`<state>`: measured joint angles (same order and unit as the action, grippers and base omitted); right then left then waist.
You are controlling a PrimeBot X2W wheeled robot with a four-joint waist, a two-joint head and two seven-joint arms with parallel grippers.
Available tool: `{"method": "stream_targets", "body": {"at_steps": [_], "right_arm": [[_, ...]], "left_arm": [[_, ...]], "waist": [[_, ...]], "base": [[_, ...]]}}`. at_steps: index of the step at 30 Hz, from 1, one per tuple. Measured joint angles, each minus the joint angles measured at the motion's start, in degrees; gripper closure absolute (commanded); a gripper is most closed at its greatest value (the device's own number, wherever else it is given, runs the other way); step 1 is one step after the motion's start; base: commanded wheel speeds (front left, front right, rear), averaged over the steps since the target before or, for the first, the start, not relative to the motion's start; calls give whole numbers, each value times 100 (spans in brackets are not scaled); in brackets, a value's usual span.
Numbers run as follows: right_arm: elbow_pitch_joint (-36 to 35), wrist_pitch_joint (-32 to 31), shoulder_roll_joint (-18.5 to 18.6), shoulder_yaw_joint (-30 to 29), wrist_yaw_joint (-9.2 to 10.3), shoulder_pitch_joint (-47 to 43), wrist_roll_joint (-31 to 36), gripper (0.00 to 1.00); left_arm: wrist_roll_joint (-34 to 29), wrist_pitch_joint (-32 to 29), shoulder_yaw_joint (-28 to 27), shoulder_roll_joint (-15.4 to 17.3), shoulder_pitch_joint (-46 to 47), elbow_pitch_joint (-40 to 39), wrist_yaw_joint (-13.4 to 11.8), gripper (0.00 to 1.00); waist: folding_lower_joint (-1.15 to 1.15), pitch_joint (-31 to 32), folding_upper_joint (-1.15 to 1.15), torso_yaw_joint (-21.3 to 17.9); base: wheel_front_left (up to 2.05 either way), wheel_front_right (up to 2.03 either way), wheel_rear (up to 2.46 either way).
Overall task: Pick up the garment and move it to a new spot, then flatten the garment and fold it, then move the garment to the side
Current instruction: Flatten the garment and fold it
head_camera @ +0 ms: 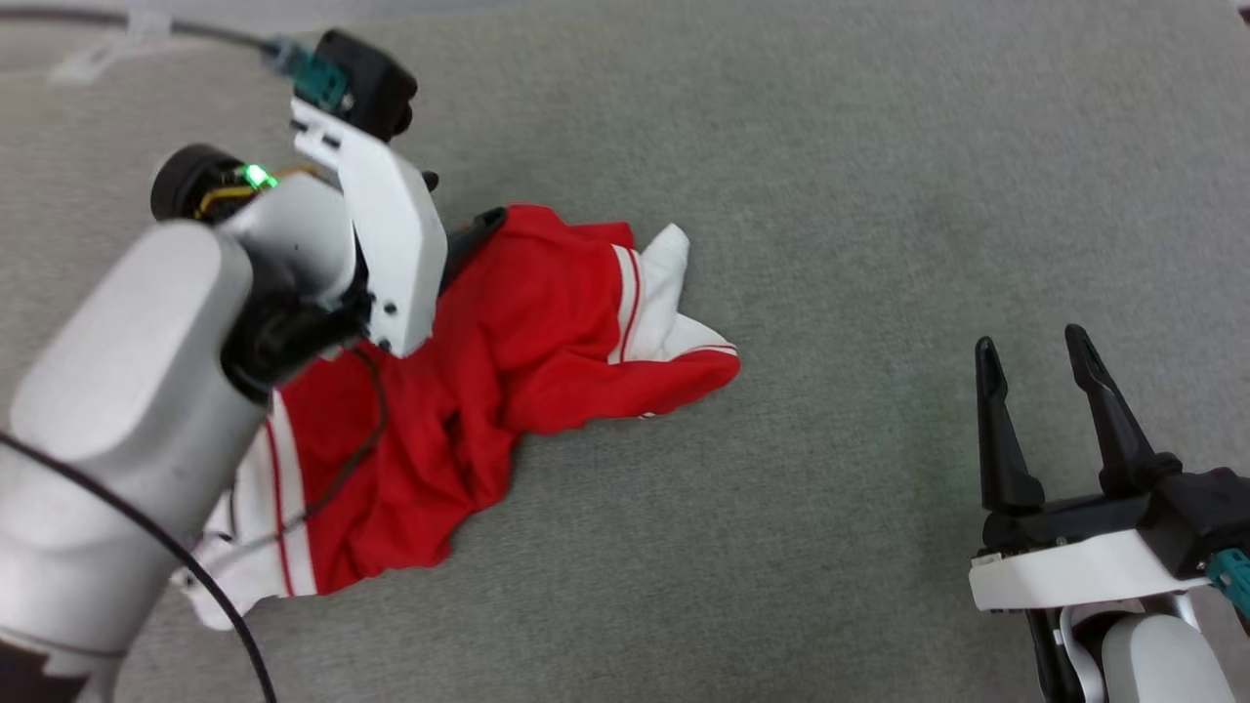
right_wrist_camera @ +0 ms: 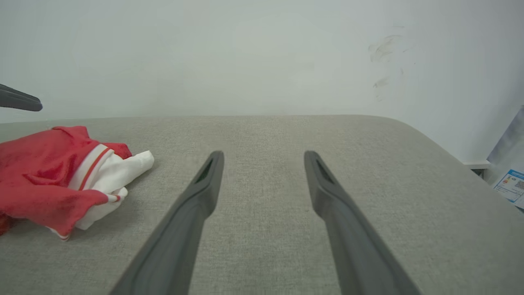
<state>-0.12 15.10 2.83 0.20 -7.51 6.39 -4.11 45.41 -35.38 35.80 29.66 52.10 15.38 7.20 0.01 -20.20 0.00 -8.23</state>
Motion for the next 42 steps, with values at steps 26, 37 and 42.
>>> {"method": "stream_targets", "body": {"at_steps": [26,37,42], "right_arm": [[85,0,-2,116,0,237,-198,0],[232,0,-3,3,0,24,102,0],[293,0,-4,-82,0,-109,227,0]], "left_arm": [[638,-659,1023,220,928,949,21,100],[227,1517,1144,299,950,269,21,100],[-442,2401,1348,192,804,-194,-83,100]], "waist": [[0,-461,0,-472],[0,250,0,-28],[-1,608,0,243]], "base": [[0,0,0],[0,0,0],[0,0,0]]}}
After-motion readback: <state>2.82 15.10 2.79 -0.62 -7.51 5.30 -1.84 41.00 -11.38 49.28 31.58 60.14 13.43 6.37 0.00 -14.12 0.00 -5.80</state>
